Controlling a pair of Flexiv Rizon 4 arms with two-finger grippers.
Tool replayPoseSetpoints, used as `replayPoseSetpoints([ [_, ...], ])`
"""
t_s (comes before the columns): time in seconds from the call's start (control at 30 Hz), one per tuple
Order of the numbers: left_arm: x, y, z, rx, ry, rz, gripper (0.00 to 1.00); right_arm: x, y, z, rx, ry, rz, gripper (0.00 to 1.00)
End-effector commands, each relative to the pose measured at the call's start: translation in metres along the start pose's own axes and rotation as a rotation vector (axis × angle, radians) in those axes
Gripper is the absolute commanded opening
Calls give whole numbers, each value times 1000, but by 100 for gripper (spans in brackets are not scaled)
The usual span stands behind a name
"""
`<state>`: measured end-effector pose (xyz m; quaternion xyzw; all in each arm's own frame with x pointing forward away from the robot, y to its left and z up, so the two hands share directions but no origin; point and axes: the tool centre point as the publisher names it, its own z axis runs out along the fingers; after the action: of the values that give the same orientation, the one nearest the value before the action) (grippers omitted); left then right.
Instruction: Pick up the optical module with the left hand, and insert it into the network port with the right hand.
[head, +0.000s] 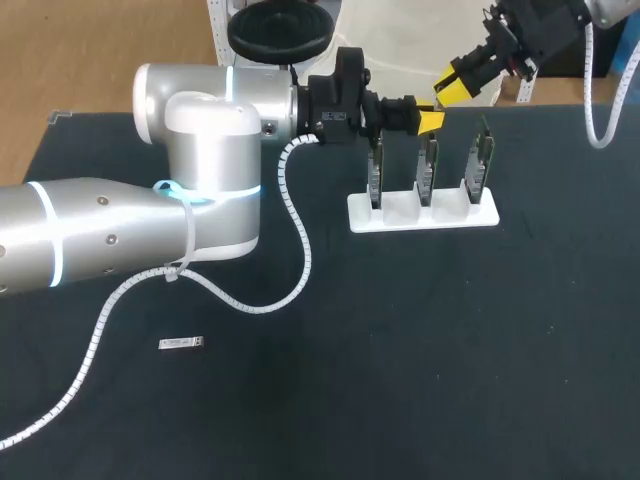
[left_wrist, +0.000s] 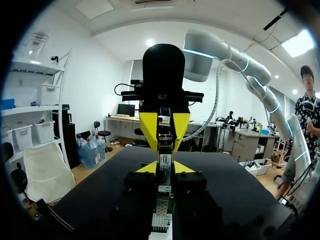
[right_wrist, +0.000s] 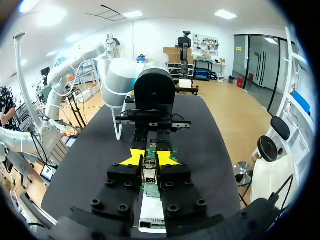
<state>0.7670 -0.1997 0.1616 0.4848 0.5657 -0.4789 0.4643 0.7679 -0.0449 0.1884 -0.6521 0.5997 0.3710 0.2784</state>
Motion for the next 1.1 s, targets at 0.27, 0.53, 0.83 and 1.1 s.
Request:
replayPoseSetpoints([
  [0.27, -1, 0, 0, -3, 1, -1, 100, 0, 3, 1, 5, -5, -5, 0],
  [0.53, -4, -1, -4, -37, 66, 20, 100, 0, 4, 1, 9, -9, -11, 0],
  [0.83, -8, -6, -11, -41, 111, 40, 100, 1, 4, 0, 14, -12, -11, 0],
  [1.1, -8, -8, -21, -40, 210, 22, 100, 1, 3, -1, 17, -9, -15, 0],
])
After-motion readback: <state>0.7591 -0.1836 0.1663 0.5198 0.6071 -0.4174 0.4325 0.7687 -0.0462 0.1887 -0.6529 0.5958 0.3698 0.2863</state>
